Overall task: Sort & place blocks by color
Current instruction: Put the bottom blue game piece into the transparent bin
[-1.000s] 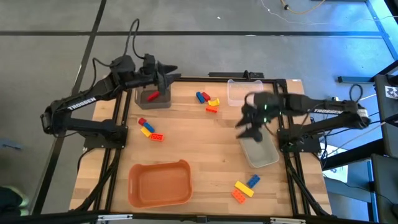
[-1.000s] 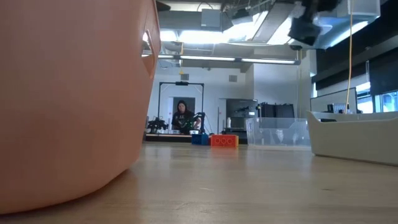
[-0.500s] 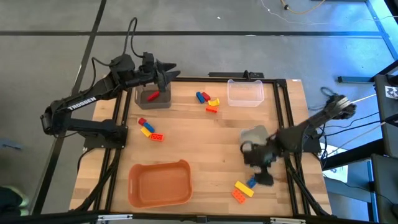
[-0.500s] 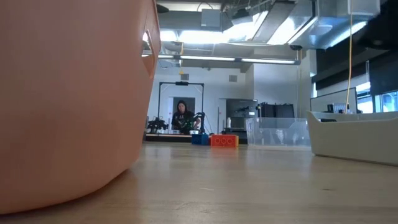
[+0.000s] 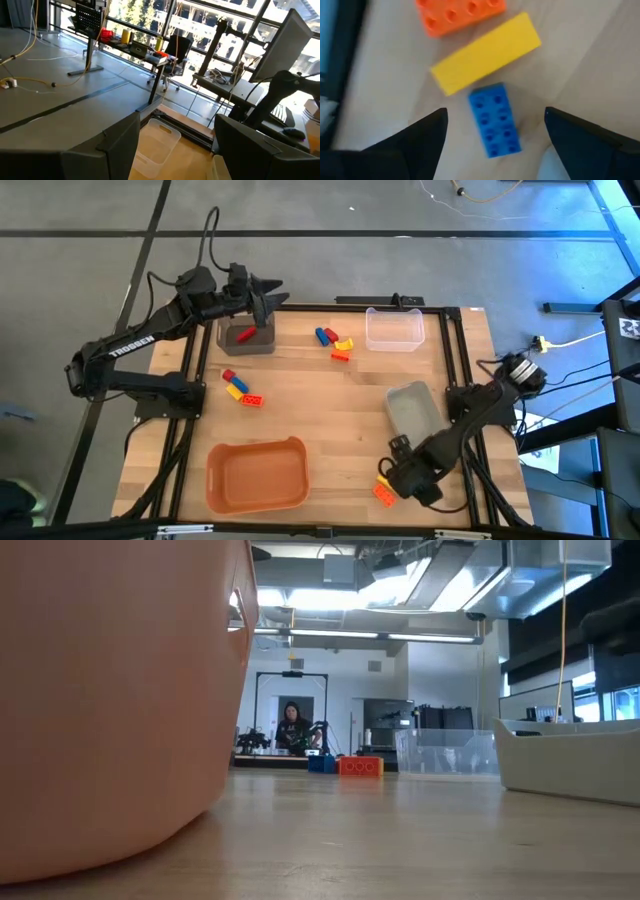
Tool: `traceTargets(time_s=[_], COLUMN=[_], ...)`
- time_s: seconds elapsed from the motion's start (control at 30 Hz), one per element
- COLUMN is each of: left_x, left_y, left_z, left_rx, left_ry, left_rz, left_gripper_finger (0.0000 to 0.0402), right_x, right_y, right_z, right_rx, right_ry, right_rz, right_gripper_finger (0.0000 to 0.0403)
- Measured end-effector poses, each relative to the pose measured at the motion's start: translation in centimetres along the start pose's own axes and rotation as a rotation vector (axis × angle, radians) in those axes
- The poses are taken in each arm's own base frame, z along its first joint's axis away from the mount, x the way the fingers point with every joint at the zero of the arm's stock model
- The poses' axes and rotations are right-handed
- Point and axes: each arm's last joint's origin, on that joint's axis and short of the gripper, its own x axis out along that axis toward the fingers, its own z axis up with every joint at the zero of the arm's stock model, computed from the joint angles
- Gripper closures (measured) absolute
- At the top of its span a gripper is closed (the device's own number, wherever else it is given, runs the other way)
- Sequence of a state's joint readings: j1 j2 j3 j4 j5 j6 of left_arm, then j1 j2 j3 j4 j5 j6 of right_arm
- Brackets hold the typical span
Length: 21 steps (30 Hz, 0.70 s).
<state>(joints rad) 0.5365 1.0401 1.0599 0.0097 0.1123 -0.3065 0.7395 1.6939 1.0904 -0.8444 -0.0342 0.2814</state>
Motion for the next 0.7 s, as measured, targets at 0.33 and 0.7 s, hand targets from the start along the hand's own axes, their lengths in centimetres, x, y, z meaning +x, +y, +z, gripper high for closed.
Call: traceTargets(time_s=[0.33, 0.7], left_x=[0.0, 0.0], left_y=[0.1, 0.0], left_z=[0.0, 0.5], left_rx=[0.002, 0.004], left_ry=[-0.01, -0.06], left_rz=[0.022, 0.029], left_gripper_finger=[0.0154, 0.0154], right_x=[3.7, 4.4], right_y=[0.2, 0.7], right_z=[-1.6, -3.9], right_rx=[-0.079, -0.097], right_ry=[0.129, 0.039], right_rz=[-0.039, -0.059], right_gripper_finger=[0.0071, 0.0177])
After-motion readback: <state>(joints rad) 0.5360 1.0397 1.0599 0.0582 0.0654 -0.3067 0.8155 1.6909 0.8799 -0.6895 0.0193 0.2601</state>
